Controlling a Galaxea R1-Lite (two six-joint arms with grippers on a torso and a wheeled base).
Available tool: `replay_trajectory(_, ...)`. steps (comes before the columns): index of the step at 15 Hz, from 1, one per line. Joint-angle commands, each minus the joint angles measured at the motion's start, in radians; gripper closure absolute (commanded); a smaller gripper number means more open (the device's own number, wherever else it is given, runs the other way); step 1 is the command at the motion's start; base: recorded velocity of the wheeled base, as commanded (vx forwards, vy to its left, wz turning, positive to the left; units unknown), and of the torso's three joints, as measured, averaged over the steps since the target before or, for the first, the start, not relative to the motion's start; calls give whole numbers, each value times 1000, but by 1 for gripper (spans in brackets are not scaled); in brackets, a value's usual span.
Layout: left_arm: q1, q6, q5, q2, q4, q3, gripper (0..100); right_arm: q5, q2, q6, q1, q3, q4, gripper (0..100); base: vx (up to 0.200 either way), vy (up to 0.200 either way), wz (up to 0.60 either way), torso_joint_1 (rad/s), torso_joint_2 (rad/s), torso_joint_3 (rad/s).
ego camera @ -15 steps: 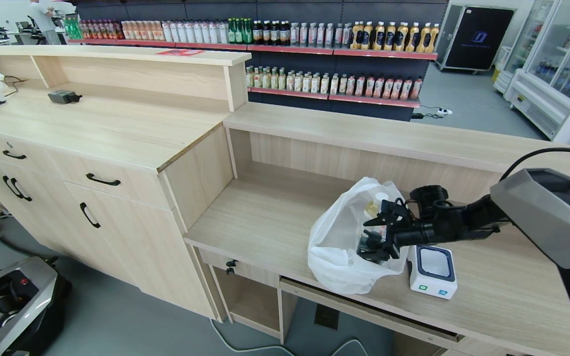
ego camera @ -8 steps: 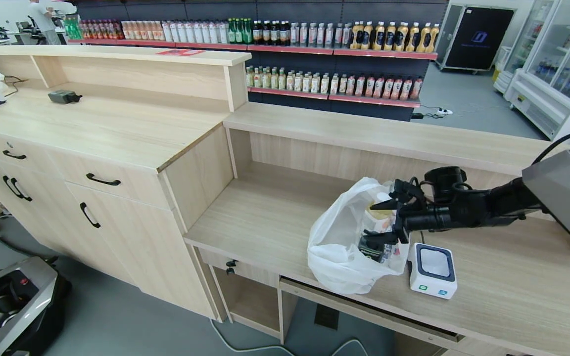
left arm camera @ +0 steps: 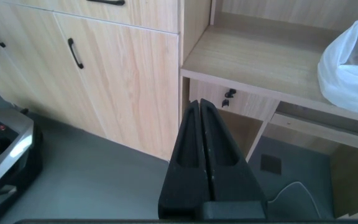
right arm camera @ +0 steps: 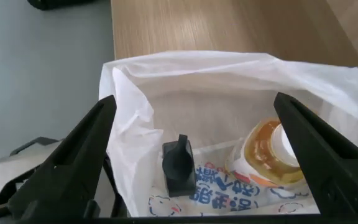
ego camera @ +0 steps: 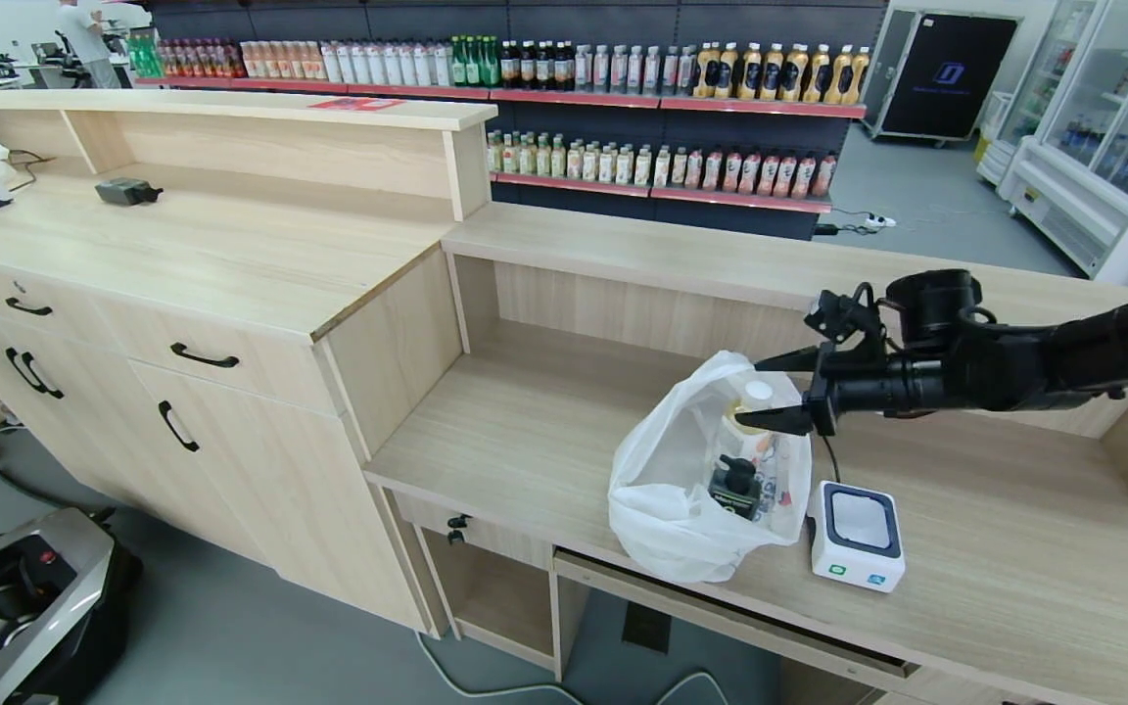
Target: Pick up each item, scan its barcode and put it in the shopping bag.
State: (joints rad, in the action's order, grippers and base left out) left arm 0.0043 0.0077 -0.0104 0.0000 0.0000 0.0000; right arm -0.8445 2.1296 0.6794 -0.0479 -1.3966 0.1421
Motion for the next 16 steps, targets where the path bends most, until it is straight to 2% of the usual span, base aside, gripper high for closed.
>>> replay_trajectory(1,0,0,0,0,0,0,100,2,-198,-6,36,64,-73,0,0,0,0,0,0,0)
replay_trajectory(2,0,0,0,0,0,0,100,2,-235,-4,49,73,-102,0,0,0,0,0,0,0)
replay_trajectory(4,0,0,0,0,0,0,100,5,-336,2,138,110,-145,0,0,0,0,0,0,0)
replay_trajectory(5,0,0,0,0,0,0,100,27,-376,5,184,125,-148,0,0,0,0,0,0,0)
replay_trajectory(8,0,0,0,0,0,0,100,140,-454,-30,244,128,-148,0,0,0,-600,4,5,1)
replay_trajectory(9,0,0,0,0,0,0,100,174,-470,-75,246,123,-141,0,0,0,-600,2,-7,2)
replay_trajectory(11,0,0,0,0,0,0,100,338,-522,-256,246,131,-107,0,0,0,-600,-5,-2,2)
replay_trajectory(13,0,0,0,0,0,0,100,447,-568,-337,247,172,-85,0,0,0,-600,12,-3,0)
replay_trajectory(14,0,0,0,0,0,0,100,479,-594,-353,252,208,-68,0,0,0,-600,-2,2,2)
replay_trajectory(16,0,0,0,0,0,0,100,478,-672,-428,269,344,36,0,0,0,0,0,0,0)
